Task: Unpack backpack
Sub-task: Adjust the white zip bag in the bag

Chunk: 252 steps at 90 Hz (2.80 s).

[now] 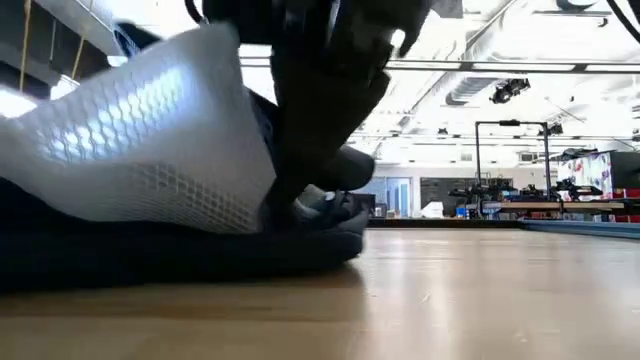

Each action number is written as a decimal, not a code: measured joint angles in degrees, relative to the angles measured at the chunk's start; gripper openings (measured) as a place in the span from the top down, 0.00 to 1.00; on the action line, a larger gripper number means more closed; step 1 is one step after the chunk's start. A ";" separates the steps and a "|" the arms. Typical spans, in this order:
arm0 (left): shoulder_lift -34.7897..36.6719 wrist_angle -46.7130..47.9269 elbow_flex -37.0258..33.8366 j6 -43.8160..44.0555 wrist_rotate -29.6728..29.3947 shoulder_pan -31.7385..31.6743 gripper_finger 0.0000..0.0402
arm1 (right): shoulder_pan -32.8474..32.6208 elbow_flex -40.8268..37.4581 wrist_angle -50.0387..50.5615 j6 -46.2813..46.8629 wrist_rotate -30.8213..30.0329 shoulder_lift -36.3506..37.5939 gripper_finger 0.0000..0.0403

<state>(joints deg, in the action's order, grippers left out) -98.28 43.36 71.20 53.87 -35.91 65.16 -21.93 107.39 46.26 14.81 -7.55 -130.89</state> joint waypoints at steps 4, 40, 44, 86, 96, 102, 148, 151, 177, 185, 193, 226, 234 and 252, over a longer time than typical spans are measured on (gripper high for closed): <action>0.00 -2.57 -0.03 -0.25 -3.62 0.02 0.77 | 0.59 0.00 -0.82 0.20 -0.02 0.00 1.00; -2.20 -20.08 -6.46 -6.66 -7.20 -7.09 0.78 | 2.97 0.04 -8.40 -0.33 0.96 2.55 1.00; -2.90 -21.51 -6.49 -7.95 -5.53 -7.70 0.78 | 2.96 0.04 -10.02 -1.02 0.18 2.72 1.00; -5.81 -15.48 -6.34 -16.31 -8.50 -12.82 0.83 | 5.10 0.07 -14.59 -0.23 -2.38 4.06 1.00; -7.85 -14.84 -6.43 -22.51 -8.83 -15.35 0.80 | 5.40 0.07 -14.58 0.19 -2.76 4.35 1.00; -8.98 -15.00 -6.43 -24.88 -9.24 -16.68 0.76 | 5.35 0.07 -14.58 0.20 -2.75 4.35 1.00; -12.95 -11.76 -6.34 -25.37 -20.52 -22.94 0.62 | 4.62 0.07 -14.27 -0.81 -1.57 4.57 1.00; -12.96 -11.23 -6.34 -24.34 -19.34 -23.67 0.62 | 4.59 0.07 -14.07 -0.86 -1.70 4.57 1.00; -12.99 -10.71 -6.36 -21.51 -8.51 -26.79 0.94 | 5.02 -0.29 -10.13 -3.32 -3.83 4.57 1.00; -12.99 -10.65 -6.41 -21.40 -8.01 -26.54 0.98 | 5.56 -2.62 -11.20 -4.57 -3.15 4.79 1.00; -12.88 -10.74 -6.41 -21.08 -8.22 -25.40 0.99 | 5.81 -5.70 -11.46 -6.34 -2.79 4.79 1.00; -11.81 -11.09 1.00 -31.07 -13.83 -19.70 1.00 | 5.82 -11.58 -13.81 -16.06 -5.57 4.90 1.00; -11.81 -10.96 3.53 -33.67 -15.09 -18.81 1.00 | 5.54 -11.58 -13.12 -19.72 -5.66 4.92 1.00; -11.81 -10.82 7.23 -36.04 -19.93 -16.79 1.00 | 6.35 -11.74 -8.97 -20.91 -5.96 5.01 1.00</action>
<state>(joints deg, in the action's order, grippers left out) -110.08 32.53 78.43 17.83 -55.84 48.36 -15.59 95.65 37.29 -6.10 -13.51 -125.88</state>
